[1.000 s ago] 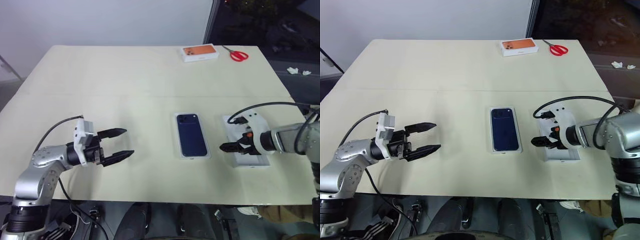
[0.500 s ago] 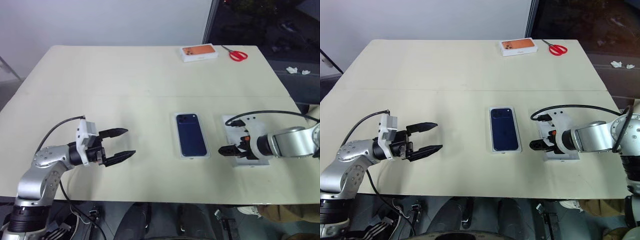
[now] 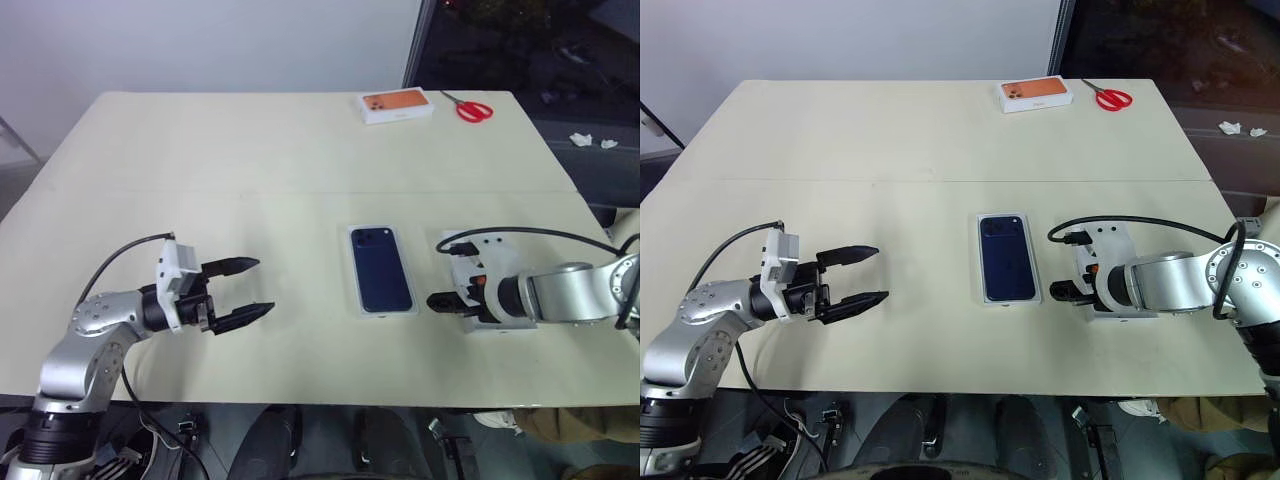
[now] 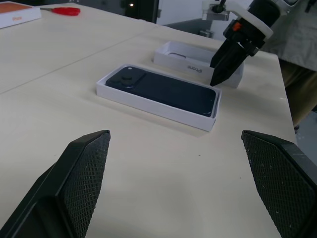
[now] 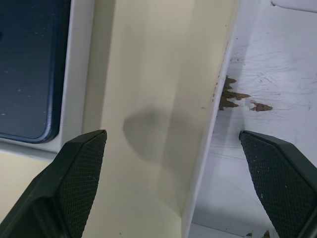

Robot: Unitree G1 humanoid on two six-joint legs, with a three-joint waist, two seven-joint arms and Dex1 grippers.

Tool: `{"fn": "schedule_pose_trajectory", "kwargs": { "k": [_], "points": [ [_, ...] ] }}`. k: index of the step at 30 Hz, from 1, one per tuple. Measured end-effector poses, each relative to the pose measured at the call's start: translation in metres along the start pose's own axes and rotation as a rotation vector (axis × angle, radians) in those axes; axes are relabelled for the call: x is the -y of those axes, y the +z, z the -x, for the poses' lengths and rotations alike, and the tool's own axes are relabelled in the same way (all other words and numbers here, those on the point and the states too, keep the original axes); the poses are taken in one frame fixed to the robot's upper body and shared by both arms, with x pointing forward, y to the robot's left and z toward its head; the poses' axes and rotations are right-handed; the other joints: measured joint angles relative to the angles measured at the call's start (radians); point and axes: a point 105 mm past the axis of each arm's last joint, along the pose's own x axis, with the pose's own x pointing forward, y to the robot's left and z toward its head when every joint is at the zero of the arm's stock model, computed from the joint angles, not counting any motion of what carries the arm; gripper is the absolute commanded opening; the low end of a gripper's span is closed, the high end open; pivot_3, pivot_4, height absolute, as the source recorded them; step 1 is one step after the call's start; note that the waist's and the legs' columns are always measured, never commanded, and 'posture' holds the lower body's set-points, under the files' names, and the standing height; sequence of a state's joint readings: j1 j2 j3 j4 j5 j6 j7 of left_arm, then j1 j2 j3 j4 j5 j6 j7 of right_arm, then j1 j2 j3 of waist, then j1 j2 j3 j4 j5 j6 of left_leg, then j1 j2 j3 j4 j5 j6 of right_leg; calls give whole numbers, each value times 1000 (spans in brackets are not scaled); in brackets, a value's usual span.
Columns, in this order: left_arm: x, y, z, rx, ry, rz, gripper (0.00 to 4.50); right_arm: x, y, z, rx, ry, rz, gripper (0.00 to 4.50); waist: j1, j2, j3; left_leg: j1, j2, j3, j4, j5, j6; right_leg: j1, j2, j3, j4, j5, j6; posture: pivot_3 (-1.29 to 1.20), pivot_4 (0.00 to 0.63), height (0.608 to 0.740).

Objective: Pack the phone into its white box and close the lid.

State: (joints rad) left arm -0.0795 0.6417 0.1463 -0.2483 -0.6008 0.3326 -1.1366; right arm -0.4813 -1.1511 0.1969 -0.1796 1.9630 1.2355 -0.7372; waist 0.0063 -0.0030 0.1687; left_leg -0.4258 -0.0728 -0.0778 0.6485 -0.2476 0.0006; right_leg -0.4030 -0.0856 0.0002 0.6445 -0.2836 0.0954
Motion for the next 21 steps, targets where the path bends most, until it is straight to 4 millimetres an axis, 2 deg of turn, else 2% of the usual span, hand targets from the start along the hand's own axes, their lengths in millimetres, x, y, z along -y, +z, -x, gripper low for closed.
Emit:
{"fn": "schedule_pose_trajectory", "kwargs": {
  "k": [11, 12, 14, 20, 21],
  "points": [
    [0, -1, -2, 0, 6, 6, 4490, 0, 4, -1, 17, -30, -11, 4245, 0, 0, 0, 0, 0, 0, 0, 0, 0, 0, 0, 0, 0, 0, 0, 0, 150, 740],
    [0, -1, -2, 0, 8, 7, 4500, 1, 6, -2, 23, -33, -22, 4026, 0, 0, 0, 0, 0, 0, 0, 0, 0, 0, 0, 0, 0, 0, 0, 0, 150, 740],
    [0, -1, -2, 2, 9, 8, 4500, 1, 10, -2, 39, -32, -36, 3311, 0, 0, 0, 0, 0, 0, 0, 0, 0, 0, 0, 0, 0, 0, 0, 0, 150, 740],
    [0, 0, -2, 9, 9, 12, 4500, -2, 26, 1, 93, -30, -33, 365, -3, 0, 0, 0, 0, 0, 0, 0, 0, 0, 0, 0, 0, 0, 0, 0, 150, 740],
    [0, 0, -3, 10, 9, 13, 4500, -2, 27, 1, 97, -32, -33, 50, -2, 0, 0, 0, 0, 0, 0, 0, 0, 0, 0, 0, 0, 0, 0, 0, 150, 740]
  ]
}}
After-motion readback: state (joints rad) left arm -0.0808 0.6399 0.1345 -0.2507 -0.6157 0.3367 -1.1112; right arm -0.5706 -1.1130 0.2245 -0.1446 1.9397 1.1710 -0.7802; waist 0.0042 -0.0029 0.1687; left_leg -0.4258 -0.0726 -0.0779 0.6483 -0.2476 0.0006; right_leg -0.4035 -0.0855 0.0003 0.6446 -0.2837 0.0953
